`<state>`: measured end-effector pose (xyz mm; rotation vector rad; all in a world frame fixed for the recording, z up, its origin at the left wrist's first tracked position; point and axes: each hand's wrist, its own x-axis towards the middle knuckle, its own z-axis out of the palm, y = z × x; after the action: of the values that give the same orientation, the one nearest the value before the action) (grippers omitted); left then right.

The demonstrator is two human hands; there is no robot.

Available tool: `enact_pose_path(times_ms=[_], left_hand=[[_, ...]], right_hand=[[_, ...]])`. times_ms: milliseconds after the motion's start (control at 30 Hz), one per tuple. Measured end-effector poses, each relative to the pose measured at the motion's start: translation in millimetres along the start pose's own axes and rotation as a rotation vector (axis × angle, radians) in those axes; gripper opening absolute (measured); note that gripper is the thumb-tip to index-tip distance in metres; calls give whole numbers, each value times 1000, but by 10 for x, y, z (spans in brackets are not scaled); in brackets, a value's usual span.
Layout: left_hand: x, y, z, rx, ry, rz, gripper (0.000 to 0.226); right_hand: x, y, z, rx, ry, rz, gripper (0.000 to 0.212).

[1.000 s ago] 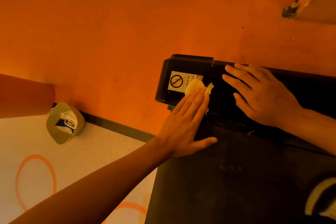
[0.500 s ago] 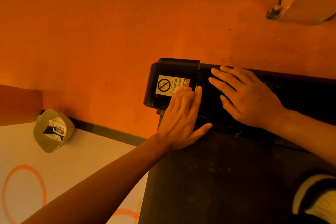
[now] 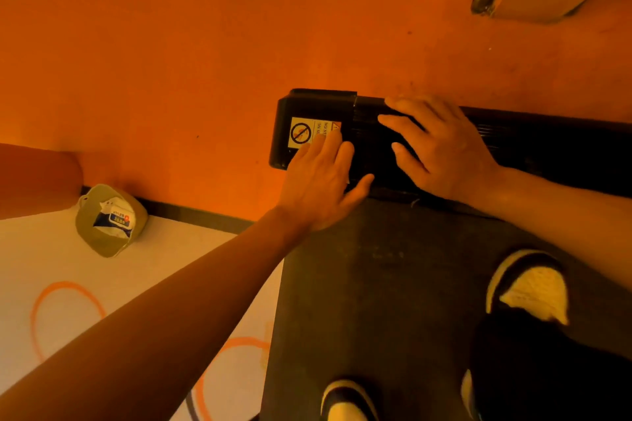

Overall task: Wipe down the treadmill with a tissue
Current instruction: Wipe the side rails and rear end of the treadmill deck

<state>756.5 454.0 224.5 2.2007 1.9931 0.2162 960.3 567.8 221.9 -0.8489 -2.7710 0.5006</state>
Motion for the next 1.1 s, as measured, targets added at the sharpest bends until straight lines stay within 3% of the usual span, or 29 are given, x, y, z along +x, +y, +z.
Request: enact_pose_path(times_ms=[233, 433, 567, 833, 1100], left_hand=[[-271, 631, -1652, 31, -166, -75, 55], [-431, 1133, -3443, -23, -157, -103, 54], [-491, 1310, -4191, -24, -143, -106, 56], [-384, 1550, -4201, -54, 5, -144, 48], [-660, 1714, -3694, -50, -94, -179, 56]], right_hand=[[-64, -1106, -1769, 88, -77, 331, 59], [-322, -1814, -3353, 55, -188, 459, 60], [-423, -2139, -4114, 1, -204, 489, 52], [-596, -2186, -4193, -5, -267, 499, 60], [-977, -2221, -3699, 74, -317, 547, 63]])
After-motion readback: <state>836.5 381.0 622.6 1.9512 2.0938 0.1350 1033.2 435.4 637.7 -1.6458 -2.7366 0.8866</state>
